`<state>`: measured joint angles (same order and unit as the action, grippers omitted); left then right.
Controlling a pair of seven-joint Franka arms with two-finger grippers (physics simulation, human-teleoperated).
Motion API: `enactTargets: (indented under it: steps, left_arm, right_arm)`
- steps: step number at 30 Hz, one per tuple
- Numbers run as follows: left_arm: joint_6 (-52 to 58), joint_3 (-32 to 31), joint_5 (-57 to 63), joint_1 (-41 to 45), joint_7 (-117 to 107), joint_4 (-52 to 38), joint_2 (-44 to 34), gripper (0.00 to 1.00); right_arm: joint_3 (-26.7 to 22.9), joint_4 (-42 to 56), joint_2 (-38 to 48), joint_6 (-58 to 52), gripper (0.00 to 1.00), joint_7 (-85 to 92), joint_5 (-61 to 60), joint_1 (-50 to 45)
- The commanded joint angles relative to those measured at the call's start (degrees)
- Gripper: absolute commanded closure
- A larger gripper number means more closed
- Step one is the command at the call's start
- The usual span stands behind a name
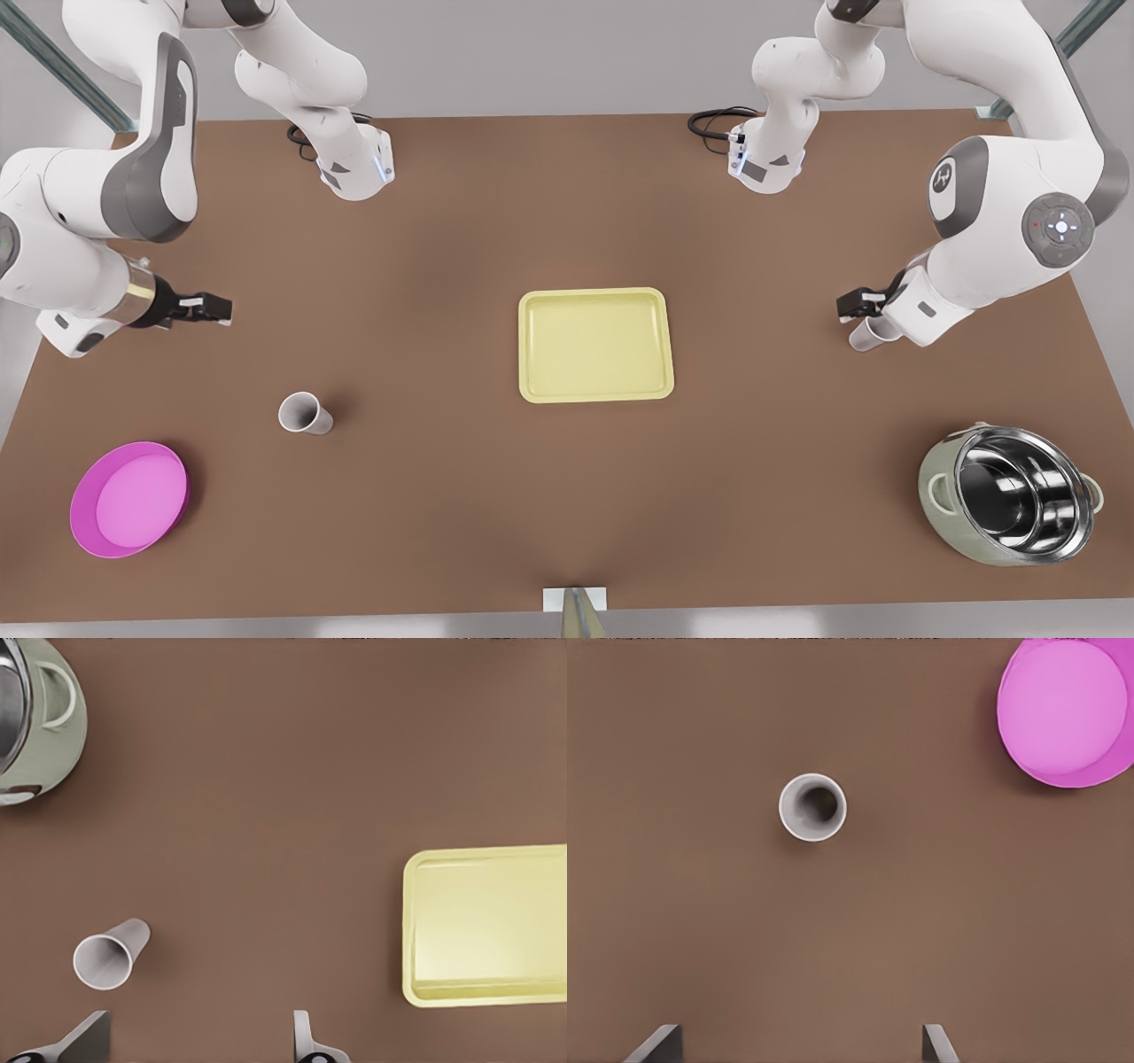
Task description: Use both arms to respectively pick up the white IKEA cups from the middle-left and middle-right positions, then place the white IKEA cups onto the middle-middle tray, ensuring that the cups remain upright and do not tip over
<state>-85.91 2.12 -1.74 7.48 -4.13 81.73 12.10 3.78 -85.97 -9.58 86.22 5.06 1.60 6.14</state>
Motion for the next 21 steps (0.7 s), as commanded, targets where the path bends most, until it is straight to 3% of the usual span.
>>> enactTargets:
  steps: [1, 3, 5, 8, 10, 14, 18, 21]
  left_arm:
    - [-1.01, 0.08, -0.01, -0.01, -1.67, 0.01, -0.06, 0.00]
    - [-1.10, 0.52, -0.10, -0.53, -1.58, 1.41, 0.03, 0.00]
    - [-12.60, 5.17, -0.19, -5.97, 11.56, 11.42, 0.46, 0.00]
    - [-31.85, 7.28, -0.45, -10.82, 25.57, 23.30, 1.26, 0.00]
    - [-38.36, 7.55, -1.16, -12.57, 27.95, 27.60, 2.14, 0.00]
    - [-45.57, 7.81, -1.24, -16.79, 37.44, 34.55, 3.01, 0.00]
    - [-39.24, 8.87, -1.24, -17.23, 39.11, 36.48, 3.37, 0.00]
    - [-42.85, 8.87, -1.24, -17.06, 38.94, 39.47, 4.60, 0.00]
  right_arm:
    - [0.00, 0.10, 0.00, 1.76, 0.00, 1.18, -0.46, 0.37]
    - [0.00, 0.19, -0.44, 1.76, 0.00, 1.17, -0.63, 0.72]
    - [0.00, 0.45, -2.81, 3.16, 0.00, 1.44, -0.02, 0.98]
    - [0.00, 1.60, -13.36, 15.99, 0.00, 0.83, 1.65, 1.51]
    - [0.09, 0.72, -17.93, 22.58, 0.00, 0.82, 1.65, 3.26]
    - [0.35, -8.07, -18.64, 39.81, 0.00, 0.82, 1.30, 3.18]
    - [0.53, -10.18, -19.87, 41.75, 0.00, 0.39, -0.46, 2.74]
    - [0.71, -13.78, -20.39, 45.88, 0.00, 0.39, -2.13, 2.74]
